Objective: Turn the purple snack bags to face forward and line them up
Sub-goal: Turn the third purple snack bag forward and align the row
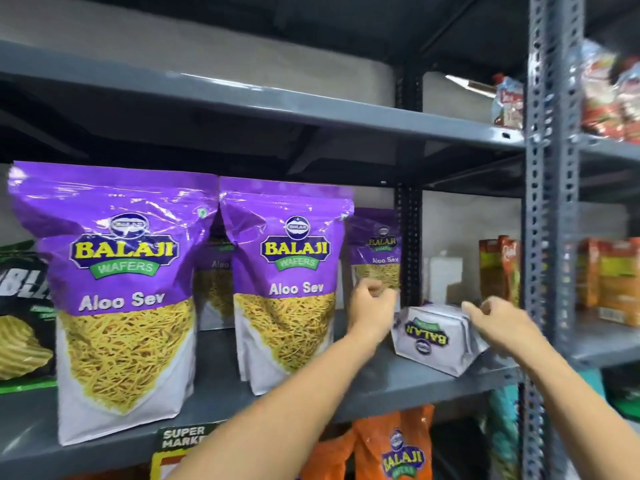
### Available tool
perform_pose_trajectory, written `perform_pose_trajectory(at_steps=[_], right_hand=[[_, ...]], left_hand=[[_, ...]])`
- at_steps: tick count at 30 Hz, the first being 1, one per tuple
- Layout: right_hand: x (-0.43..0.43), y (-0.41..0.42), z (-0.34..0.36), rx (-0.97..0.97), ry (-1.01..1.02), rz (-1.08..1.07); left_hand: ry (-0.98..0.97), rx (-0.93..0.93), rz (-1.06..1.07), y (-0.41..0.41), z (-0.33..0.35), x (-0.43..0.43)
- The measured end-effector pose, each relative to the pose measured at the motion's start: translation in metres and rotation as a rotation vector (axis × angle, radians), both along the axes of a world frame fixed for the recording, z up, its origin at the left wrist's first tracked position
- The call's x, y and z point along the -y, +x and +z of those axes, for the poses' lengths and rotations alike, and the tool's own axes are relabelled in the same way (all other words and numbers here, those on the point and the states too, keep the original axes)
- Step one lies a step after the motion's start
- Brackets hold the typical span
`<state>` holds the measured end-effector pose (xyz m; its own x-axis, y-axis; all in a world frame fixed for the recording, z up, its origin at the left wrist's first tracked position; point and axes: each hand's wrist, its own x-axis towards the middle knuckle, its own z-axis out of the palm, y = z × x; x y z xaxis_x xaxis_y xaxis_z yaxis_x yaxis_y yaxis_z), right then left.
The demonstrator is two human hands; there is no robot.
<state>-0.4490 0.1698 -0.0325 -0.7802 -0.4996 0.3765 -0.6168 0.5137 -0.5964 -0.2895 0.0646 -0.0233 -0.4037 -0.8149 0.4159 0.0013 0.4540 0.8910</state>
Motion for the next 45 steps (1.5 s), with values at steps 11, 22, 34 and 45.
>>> perform_pose_trajectory(at_steps=[11, 22, 34, 45], right_hand=[[0.003, -0.030, -0.017, 0.562, -0.343, 0.181], [0.021, -0.041, -0.005, 0.383, -0.470, 0.532], [0.064, -0.050, -0.031, 0.329, -0.518, 0.799], [0.078, -0.076, -0.026, 0.895, -0.856, 0.786]], left_hand=[[0.442, 0.146, -0.282, -0.063, -0.008, 0.019], [0.065, -0.045, -0.159, -0.045, -0.017, 0.013], [-0.309, 0.337, 0.253, -0.032, -0.030, 0.013], [-0.518, 0.107, 0.401, -0.040, -0.057, -0.015]])
